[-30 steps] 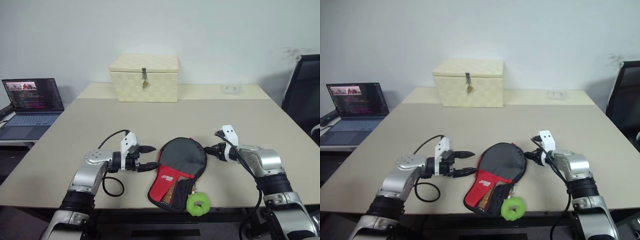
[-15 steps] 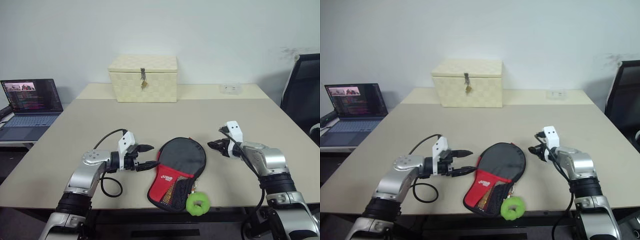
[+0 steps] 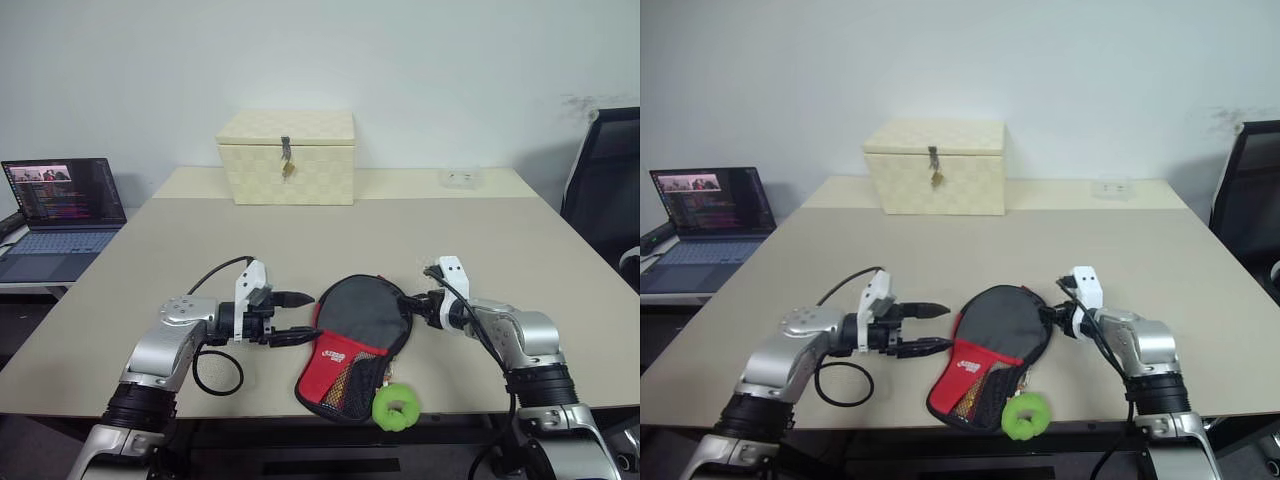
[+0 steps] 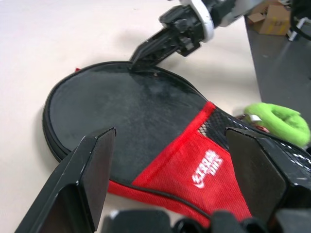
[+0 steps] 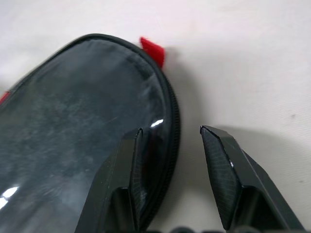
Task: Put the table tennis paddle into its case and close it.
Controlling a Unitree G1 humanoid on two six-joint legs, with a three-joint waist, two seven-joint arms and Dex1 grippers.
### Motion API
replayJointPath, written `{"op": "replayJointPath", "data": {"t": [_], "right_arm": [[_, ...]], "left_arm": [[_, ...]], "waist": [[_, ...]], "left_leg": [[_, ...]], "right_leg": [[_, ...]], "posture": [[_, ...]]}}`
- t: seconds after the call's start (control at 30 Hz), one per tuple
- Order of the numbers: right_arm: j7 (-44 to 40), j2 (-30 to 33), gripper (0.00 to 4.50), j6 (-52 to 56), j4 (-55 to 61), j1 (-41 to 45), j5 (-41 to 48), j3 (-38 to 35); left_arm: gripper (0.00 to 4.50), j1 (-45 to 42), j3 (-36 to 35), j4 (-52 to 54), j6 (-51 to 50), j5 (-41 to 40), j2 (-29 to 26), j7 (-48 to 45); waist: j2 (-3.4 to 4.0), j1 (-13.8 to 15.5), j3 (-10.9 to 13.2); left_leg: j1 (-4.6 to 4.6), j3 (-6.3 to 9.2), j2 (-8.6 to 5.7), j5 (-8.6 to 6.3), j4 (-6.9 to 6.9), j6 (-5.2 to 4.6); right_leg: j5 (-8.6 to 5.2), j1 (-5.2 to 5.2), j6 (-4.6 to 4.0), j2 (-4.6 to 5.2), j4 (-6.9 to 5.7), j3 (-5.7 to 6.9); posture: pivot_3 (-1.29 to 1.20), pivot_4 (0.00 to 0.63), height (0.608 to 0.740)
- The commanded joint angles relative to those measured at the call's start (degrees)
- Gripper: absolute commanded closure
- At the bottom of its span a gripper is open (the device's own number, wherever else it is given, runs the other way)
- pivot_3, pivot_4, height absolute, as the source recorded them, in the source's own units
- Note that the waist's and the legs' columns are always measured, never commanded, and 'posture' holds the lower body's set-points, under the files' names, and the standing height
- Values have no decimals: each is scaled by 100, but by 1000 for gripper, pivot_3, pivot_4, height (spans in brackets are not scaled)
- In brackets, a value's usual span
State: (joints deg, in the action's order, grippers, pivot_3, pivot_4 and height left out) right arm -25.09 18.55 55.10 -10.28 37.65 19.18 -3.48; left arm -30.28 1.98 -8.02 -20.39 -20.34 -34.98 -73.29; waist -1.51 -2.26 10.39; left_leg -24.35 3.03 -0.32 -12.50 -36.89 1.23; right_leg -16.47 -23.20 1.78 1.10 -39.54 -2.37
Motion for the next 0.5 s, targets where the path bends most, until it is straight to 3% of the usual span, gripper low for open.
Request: {"op": "replayJointPath", "data": {"t": [0.03, 0.13, 0.3, 0.5], "right_arm": [[-85, 0, 2551, -88, 7, 103, 18, 40], [-193, -71, 2925, -8, -57, 176, 88, 105], [-342, -106, 4472, -236, -427, 430, -71, 301], [-752, -75, 4472, -929, -1347, 1076, -443, 687]], "left_arm": [[583, -103, -29, 194, 26, -101, -95, -57], [583, -25, -20, 251, 37, -72, -117, -37], [583, 56, -12, 334, 29, -59, -120, 24], [583, 101, 0, 405, 4, -49, -119, 89]], "waist": [[0, 0, 0], [0, -5, 0], [0, -46, 0], [0, -137, 0]], "left_leg": [[0, 0, 0, 0, 0, 0], [0, 0, 1, 0, 0, 0], [5, -3, 2, 0, -2, 0], [33, -19, 3, 0, 0, 0]], "right_leg": [[0, 0, 0, 0, 0, 0], [0, 0, 0, 0, 0, 0], [0, 0, 0, 0, -6, -3], [-1, 5, -1, 0, -34, -20]], "posture": [[0, 150, 740], [0, 150, 740], [0, 150, 740], [0, 150, 740]]}}
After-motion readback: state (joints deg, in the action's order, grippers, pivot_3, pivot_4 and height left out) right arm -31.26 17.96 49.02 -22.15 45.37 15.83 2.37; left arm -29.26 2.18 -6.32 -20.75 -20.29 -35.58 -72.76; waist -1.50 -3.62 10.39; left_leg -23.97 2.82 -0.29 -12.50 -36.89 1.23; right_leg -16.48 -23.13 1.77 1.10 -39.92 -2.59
